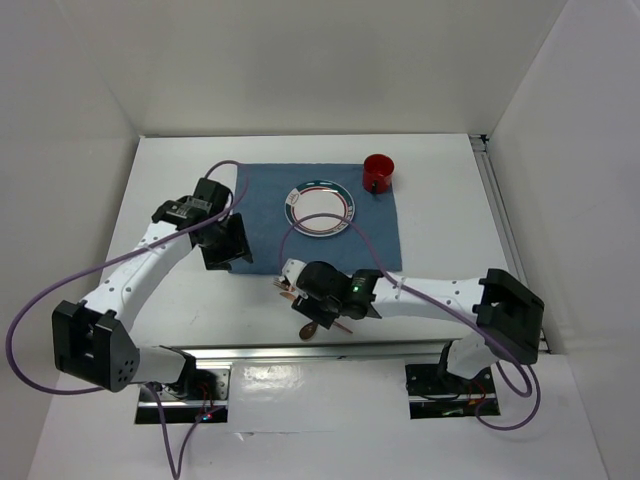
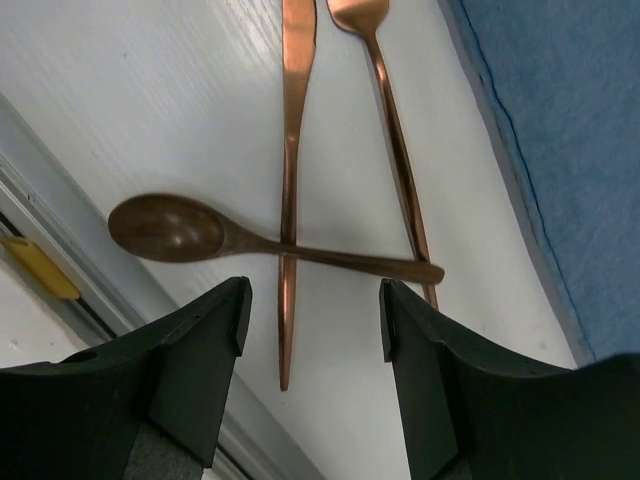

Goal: Set the dinner table for one person

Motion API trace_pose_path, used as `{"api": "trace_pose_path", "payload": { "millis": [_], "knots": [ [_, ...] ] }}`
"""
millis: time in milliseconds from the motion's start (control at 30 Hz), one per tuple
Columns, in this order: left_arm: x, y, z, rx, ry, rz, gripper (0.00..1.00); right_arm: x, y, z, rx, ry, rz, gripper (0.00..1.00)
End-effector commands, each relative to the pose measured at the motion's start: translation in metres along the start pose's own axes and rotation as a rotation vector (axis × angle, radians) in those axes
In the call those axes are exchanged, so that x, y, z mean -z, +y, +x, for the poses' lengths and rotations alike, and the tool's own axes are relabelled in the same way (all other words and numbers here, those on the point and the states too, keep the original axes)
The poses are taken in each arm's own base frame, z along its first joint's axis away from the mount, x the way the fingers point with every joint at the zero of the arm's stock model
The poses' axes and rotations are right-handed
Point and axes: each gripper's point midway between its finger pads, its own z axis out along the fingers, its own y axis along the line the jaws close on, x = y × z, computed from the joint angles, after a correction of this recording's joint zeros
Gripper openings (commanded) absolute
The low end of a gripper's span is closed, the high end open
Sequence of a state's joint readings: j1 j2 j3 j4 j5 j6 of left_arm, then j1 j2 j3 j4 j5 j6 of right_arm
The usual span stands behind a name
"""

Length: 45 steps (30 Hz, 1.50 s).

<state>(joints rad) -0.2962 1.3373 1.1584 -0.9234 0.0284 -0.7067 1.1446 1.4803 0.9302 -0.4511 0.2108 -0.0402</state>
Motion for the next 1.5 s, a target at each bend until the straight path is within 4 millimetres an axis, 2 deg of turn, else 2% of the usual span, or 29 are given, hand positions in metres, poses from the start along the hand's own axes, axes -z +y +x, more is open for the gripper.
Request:
{"api": "trace_pose_path", "payload": {
  "millis": [0, 100, 167, 300, 533, 800, 1033, 1167, 1200, 1300, 1367, 1467],
  "knots": [
    [0.007, 0.002, -0.003, -0.014, -0.024, 0.023, 0.69, -0.01, 0.0, -0.036, 0.01, -0.1, -0.022, 0.65],
    [0.013, 0.003, -0.006, -0.005, -0.044, 0.032, 0.69, -0.017, 0.007, -0.031, 0.041, -0.078, -0.06, 0.64],
    [0.013, 0.005, -0.008, -0.006, -0.048, 0.028, 0.69, -0.021, 0.007, -0.017, 0.06, -0.048, -0.061, 0.64],
    [0.009, 0.012, -0.001, -0.006, -0.028, 0.021, 0.69, -0.013, 0.002, -0.015, 0.108, -0.072, -0.049, 0.64],
    [0.009, 0.013, -0.002, 0.01, -0.029, 0.038, 0.69, -0.024, -0.003, 0.006, 0.194, -0.034, -0.023, 0.65],
    [0.012, 0.014, -0.004, 0.008, -0.039, 0.04, 0.69, -0.04, -0.006, 0.004, 0.246, -0.035, -0.003, 0.64],
    [0.01, 0.02, -0.002, 0.018, -0.033, 0.037, 0.69, -0.047, -0.019, 0.006, 0.24, -0.029, -0.005, 0.59],
    [0.01, 0.019, -0.001, 0.018, -0.028, 0.045, 0.69, -0.05, -0.026, 0.012, 0.218, -0.018, -0.022, 0.52],
    [0.011, 0.021, -0.003, 0.026, -0.03, 0.042, 0.69, -0.05, -0.021, 0.011, 0.218, -0.025, -0.053, 0.48],
    [0.011, 0.021, -0.003, 0.026, -0.03, 0.042, 0.69, -0.051, -0.023, 0.012, 0.21, -0.027, -0.071, 0.43],
    [0.011, 0.018, -0.004, 0.025, -0.033, 0.055, 0.69, -0.05, -0.021, 0.007, 0.198, -0.04, -0.084, 0.35],
    [0.011, 0.018, -0.004, 0.025, -0.033, 0.055, 0.69, -0.053, -0.02, 0.009, 0.199, -0.03, -0.086, 0.35]
  ]
}}
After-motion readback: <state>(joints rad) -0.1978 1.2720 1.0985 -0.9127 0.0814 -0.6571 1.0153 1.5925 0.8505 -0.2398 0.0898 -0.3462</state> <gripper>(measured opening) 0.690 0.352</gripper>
